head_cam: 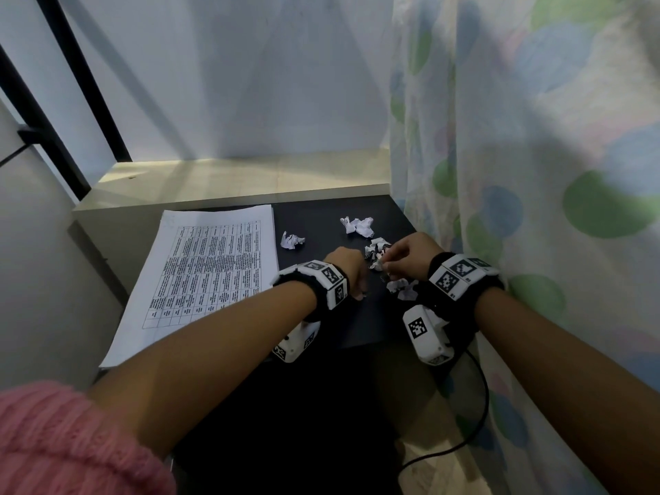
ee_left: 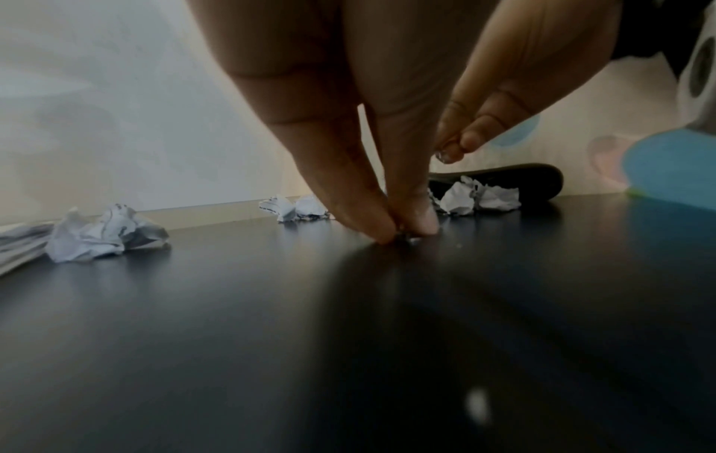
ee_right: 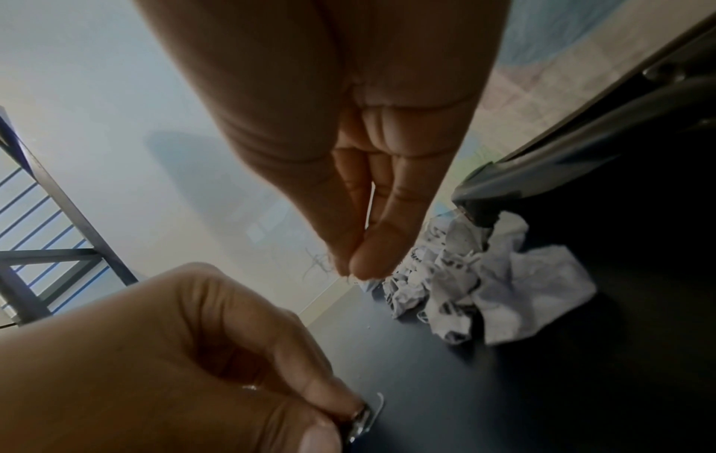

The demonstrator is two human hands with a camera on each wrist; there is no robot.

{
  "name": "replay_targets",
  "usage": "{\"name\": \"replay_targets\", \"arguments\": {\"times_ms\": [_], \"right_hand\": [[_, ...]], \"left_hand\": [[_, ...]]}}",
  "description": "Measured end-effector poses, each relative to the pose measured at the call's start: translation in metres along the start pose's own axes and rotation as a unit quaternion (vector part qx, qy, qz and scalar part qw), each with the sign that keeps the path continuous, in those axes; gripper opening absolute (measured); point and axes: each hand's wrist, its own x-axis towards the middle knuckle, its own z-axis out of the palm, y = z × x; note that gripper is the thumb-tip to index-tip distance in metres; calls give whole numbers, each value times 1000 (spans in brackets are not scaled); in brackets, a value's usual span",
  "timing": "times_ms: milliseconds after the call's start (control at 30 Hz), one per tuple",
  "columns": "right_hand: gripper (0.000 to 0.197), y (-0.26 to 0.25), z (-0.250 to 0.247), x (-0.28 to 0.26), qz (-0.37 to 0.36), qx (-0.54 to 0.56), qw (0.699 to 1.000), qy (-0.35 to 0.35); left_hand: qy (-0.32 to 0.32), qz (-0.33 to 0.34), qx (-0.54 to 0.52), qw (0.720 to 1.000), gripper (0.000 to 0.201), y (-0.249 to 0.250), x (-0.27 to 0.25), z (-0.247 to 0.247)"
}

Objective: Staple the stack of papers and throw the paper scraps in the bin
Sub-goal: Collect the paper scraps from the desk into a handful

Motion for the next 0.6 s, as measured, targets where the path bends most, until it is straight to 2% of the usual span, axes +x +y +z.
{"name": "replay_targets", "arguments": {"times_ms": [67, 133, 200, 300, 367, 433, 533, 600], "right_hand": [[19, 1, 1, -1, -1, 2, 1000, 0], [5, 0, 2, -3, -3, -4, 1000, 0], [5, 0, 4, -5, -3, -8, 1000, 0], [25, 2, 6, -5, 6, 1, 1000, 2], [28, 3, 8, -6, 12, 1, 1000, 4], [26, 2, 11, -7, 15, 2, 1000, 5], [8, -1, 16, -9, 15, 3, 1000, 5], [11, -1, 20, -10, 20, 3, 1000, 8]], "left_hand": [[4, -21, 5, 1000, 29, 2, -2, -1], [9, -35, 16, 999, 29, 4, -4, -1], [20, -34, 40, 998, 32, 8, -6, 0], [25, -30, 74, 996, 36, 13, -9, 3], [18, -25, 91, 995, 37, 15, -11, 4], [9, -15, 103, 995, 37, 16, -11, 6], [-12, 10, 128, 992, 38, 15, -14, 8], [-28, 20, 148, 988, 38, 12, -12, 10]]}}
